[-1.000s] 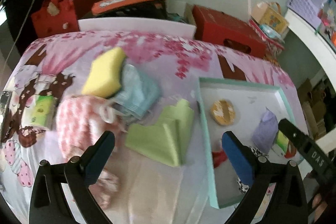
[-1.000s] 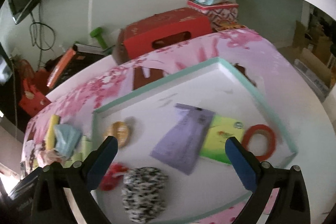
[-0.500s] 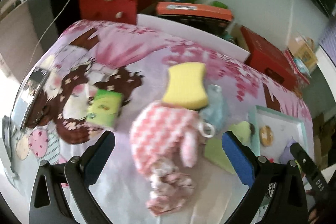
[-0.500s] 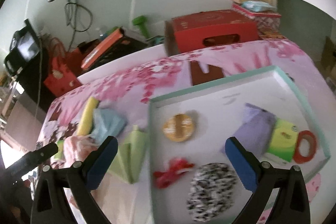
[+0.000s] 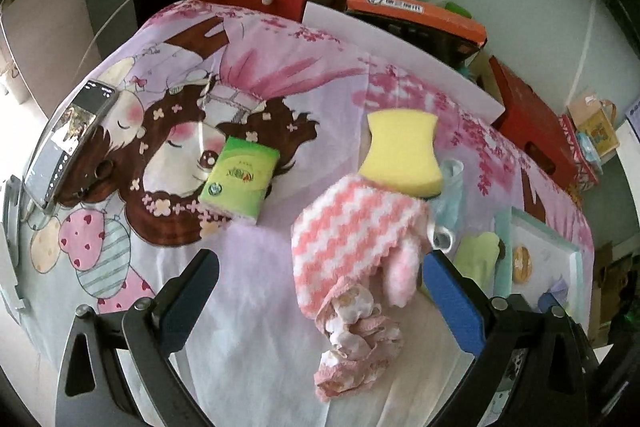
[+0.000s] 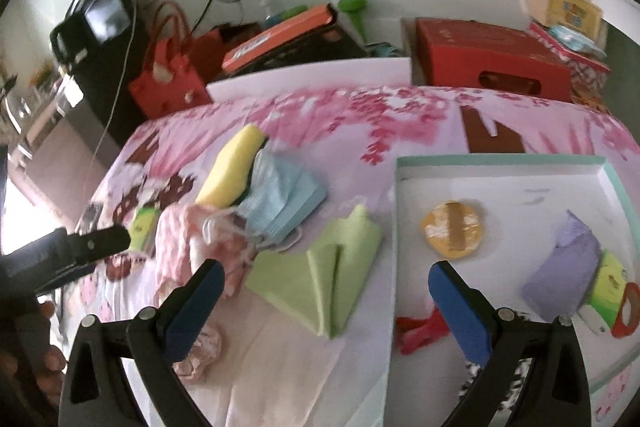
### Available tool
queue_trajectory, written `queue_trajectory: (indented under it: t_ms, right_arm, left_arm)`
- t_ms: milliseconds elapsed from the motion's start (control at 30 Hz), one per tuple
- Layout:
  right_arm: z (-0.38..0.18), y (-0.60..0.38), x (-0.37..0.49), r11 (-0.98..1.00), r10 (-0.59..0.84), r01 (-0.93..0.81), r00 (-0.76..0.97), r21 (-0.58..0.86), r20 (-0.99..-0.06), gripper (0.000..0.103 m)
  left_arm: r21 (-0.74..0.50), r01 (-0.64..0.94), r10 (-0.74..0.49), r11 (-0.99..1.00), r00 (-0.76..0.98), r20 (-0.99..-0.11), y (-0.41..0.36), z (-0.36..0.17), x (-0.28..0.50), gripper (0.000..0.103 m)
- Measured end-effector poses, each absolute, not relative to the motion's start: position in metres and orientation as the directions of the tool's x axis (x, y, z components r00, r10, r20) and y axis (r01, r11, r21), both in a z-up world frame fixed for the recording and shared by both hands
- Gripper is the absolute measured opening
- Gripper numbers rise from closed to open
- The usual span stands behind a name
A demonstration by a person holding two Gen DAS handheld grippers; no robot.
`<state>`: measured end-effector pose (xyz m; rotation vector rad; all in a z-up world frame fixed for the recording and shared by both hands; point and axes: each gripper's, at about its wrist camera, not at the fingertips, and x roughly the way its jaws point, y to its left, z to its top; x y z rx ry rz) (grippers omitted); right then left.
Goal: Organize soft objects
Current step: 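Move both tools back over the pile of soft items, then grasp the pink baby socks with the left gripper while the right gripper grasps the green cloth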
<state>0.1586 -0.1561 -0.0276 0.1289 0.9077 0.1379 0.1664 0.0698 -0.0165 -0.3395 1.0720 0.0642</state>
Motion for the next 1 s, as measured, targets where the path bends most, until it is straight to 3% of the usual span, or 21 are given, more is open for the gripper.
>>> queue_trajectory:
  t_ms: [400,733,833,1000]
  right_arm:
    - [-0.058,-0.127,0.161,0.975,0.206,-0.179,0.528,0.129,-0.824,0.069]
    - [-0.080,-0.116,0.166,0.972,0.182,-0.219,0.472,0.085,-0.863,0.057]
    - [-0.085,-0.114,0.168,0.972,0.166,-0.225,0.461,0.067,-0.872,0.055]
    - [-0.090,-0.111,0.167,0.969,0.143,-0.244,0.460,0.031,-0.876,0.054]
  left_arm:
    - [-0.263,-0.216,-0.170,0.941,0.370,-0.913,0.054,-0.056,0.157,0.101]
    - [-0.315,-0.208,-0.245,0.926,0.304,-0.921,0.048,-0.075,0.150,0.094]
    - [-0.313,-0.206,-0.249,0.927,0.287,-0.925,0.045,-0.081,0.148,0.083]
    - [-0.295,-0.212,-0.226,0.932,0.297,-0.928,0.043,-0.082,0.143,0.077]
